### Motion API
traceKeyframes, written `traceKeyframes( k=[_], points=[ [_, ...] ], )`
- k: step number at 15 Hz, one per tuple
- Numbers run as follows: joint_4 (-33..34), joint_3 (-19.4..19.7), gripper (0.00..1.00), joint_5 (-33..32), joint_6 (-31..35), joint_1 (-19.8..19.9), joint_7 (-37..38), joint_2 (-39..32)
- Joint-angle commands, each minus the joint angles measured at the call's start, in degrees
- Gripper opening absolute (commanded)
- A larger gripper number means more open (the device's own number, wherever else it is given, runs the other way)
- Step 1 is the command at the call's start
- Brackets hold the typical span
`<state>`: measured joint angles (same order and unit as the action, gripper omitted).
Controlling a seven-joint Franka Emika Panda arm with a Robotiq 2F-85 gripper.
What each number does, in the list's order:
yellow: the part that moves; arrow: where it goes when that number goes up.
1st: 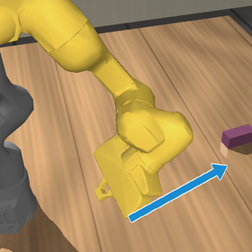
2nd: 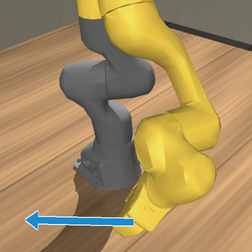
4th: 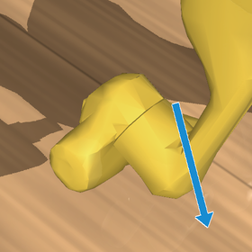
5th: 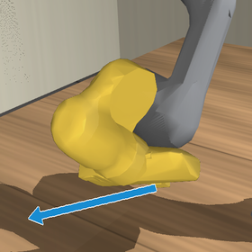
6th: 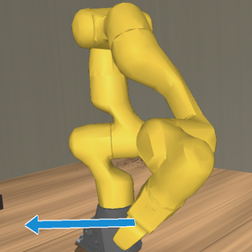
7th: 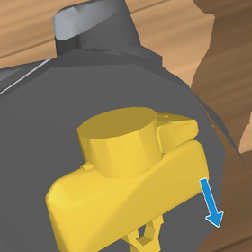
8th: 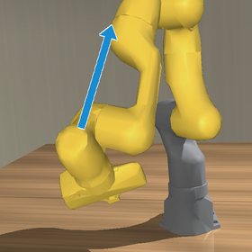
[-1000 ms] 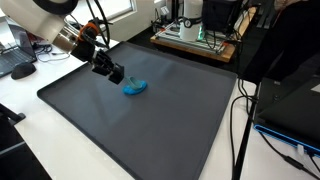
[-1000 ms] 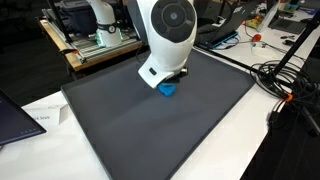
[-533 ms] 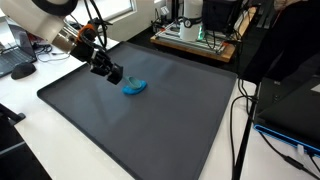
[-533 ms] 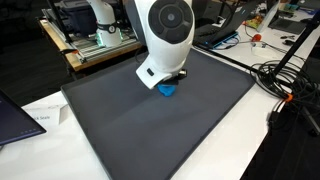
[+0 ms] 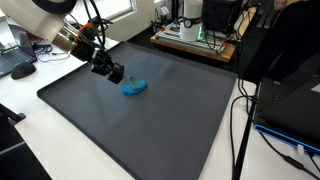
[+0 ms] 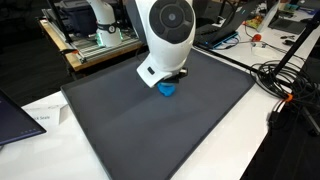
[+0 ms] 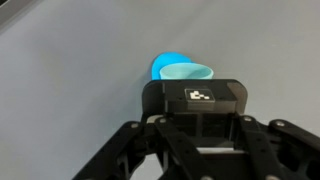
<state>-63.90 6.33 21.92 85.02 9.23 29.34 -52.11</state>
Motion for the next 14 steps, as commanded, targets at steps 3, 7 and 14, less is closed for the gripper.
traceKeyframes(
  k=[3,7,14],
  points=[
    [-0.02,1.33,0.22,-0.51,7.34,-0.90,7.18,-1.20],
    [0.54,1.49,0.22,-1.55,8.10,-1.16,10.23,-1.95],
    [0.27,2.29,0.22,-4.64,10.99,-2.45,10.65,-2.44]
  ],
)
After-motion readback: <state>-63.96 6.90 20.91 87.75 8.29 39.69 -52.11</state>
